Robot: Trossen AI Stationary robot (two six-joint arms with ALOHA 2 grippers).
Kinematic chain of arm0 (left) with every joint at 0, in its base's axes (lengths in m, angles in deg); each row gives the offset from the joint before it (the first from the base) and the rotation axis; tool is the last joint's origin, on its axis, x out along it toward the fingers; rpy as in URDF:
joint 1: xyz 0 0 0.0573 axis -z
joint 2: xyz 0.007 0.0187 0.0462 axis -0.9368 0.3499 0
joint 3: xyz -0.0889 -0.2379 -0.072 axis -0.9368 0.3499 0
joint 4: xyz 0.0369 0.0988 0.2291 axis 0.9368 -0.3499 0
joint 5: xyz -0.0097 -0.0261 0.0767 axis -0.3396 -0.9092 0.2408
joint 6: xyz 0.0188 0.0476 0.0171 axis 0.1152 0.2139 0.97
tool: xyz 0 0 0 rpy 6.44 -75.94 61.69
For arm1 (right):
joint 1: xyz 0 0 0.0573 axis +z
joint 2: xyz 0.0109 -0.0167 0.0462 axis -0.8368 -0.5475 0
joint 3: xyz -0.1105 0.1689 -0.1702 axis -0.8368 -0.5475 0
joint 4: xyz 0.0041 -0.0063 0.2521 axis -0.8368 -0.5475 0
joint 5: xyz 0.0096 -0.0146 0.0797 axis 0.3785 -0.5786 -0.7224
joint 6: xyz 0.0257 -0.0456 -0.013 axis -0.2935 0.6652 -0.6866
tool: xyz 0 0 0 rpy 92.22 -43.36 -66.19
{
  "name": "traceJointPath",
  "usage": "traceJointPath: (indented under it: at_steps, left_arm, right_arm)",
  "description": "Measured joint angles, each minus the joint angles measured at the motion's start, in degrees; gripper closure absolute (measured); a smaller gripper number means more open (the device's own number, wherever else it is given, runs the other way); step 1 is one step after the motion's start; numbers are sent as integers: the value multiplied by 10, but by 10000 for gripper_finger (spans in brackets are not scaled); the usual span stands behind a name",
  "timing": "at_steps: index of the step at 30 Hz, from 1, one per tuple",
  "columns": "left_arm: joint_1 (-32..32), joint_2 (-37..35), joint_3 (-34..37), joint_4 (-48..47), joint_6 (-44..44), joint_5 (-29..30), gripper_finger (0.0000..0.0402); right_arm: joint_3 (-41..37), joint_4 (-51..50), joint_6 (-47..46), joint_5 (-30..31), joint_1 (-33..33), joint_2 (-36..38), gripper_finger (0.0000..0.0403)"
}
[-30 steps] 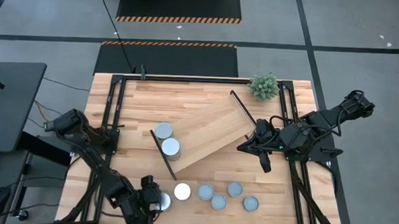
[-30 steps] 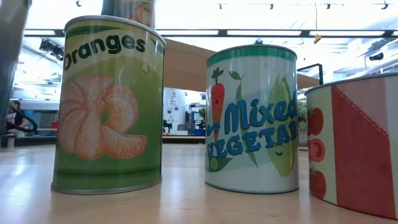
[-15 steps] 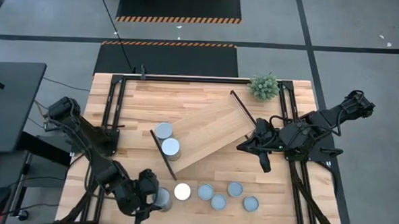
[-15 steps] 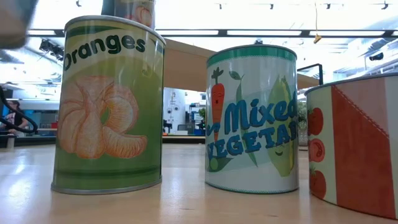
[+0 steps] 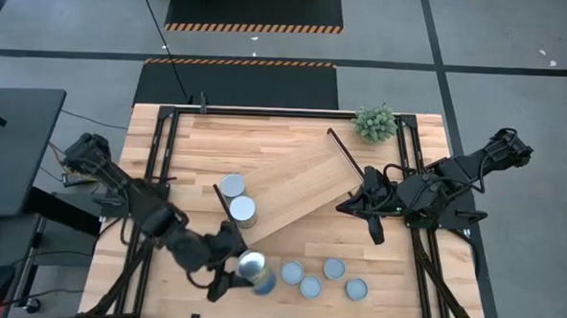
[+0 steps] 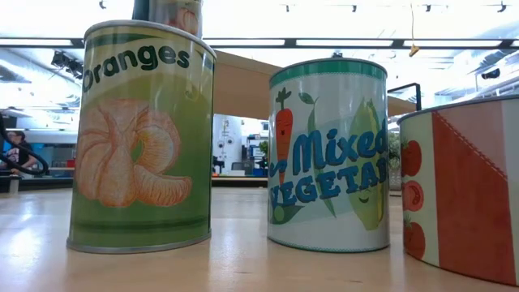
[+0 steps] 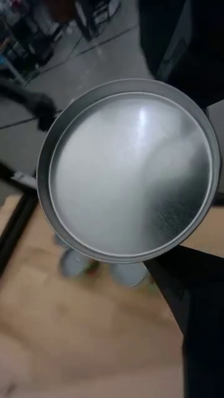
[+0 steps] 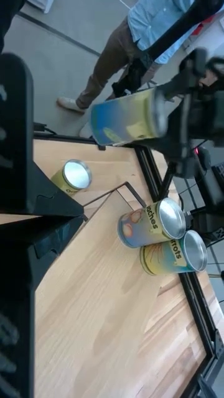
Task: Pick and place cans onto a shelf
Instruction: Put the canned peas on the shelf
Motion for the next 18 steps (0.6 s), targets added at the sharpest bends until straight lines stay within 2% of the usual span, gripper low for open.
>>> traceJointPath:
  at_steps: [10,15,18]
  left_arm:
    - [-138,0,-148,-172,102,62,96]
    - [-235,0,-169,-216,144,74,95]
    - [-297,6,-169,-240,166,51,95]
  right_arm:
    - [0,0,15,2,0,0,393]
    - [0,0,24,10,0,0,393]
    - [0,1,29,19,0,0,393]
